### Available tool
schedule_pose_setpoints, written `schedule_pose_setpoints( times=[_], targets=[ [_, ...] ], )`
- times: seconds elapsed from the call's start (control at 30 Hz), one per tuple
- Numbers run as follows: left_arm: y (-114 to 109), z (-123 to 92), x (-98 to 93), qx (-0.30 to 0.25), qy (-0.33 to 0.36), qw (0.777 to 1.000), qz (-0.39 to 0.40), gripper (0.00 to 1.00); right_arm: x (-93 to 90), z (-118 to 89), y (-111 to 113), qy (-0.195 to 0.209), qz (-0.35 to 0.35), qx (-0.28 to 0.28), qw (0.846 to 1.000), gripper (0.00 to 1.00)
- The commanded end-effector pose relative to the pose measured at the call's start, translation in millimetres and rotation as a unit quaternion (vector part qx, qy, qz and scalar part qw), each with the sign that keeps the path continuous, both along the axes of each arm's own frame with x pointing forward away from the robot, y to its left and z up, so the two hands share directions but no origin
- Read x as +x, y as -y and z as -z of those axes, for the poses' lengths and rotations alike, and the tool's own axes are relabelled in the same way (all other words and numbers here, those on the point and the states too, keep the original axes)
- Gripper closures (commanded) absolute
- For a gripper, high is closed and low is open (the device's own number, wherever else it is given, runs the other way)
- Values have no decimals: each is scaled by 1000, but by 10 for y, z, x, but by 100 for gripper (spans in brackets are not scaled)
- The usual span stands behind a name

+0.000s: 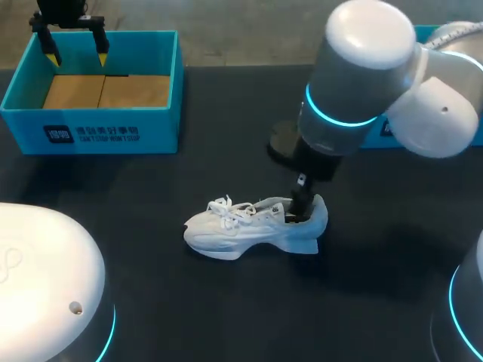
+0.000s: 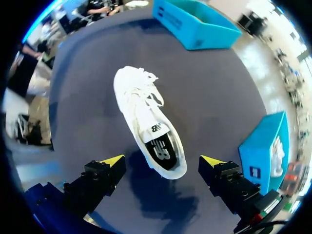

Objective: Take the shoe out of the shoebox, open the shoe tongue, remove and reinsert the insole, then place the shoe into the shoebox

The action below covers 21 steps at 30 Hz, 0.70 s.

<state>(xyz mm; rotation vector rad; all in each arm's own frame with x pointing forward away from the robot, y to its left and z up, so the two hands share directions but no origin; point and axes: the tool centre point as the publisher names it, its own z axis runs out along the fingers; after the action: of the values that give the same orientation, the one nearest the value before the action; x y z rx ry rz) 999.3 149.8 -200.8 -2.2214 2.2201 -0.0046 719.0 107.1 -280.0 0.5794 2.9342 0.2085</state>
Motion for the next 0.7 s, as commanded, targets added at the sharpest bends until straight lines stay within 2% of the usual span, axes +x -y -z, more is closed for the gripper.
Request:
schedule_pose_setpoints(
  times=[0.03,0.27,0.4,0.57,0.7],
  targets=[
    [0,-4,3,0,-1,1000,0,0,18,44,111,54,-220,59,972,0],
    [0,-4,3,0,-1,1000,0,0,82,77,226,76,-239,99,963,0],
    [0,-4,3,0,-1,1000,0,0,106,108,305,62,-230,137,962,0],
    [0,-4,3,0,-1,1000,0,0,112,241,374,41,-213,120,969,0],
    [0,-4,3,0,-1,1000,0,0,117,284,399,39,-196,103,974,0]
  ],
)
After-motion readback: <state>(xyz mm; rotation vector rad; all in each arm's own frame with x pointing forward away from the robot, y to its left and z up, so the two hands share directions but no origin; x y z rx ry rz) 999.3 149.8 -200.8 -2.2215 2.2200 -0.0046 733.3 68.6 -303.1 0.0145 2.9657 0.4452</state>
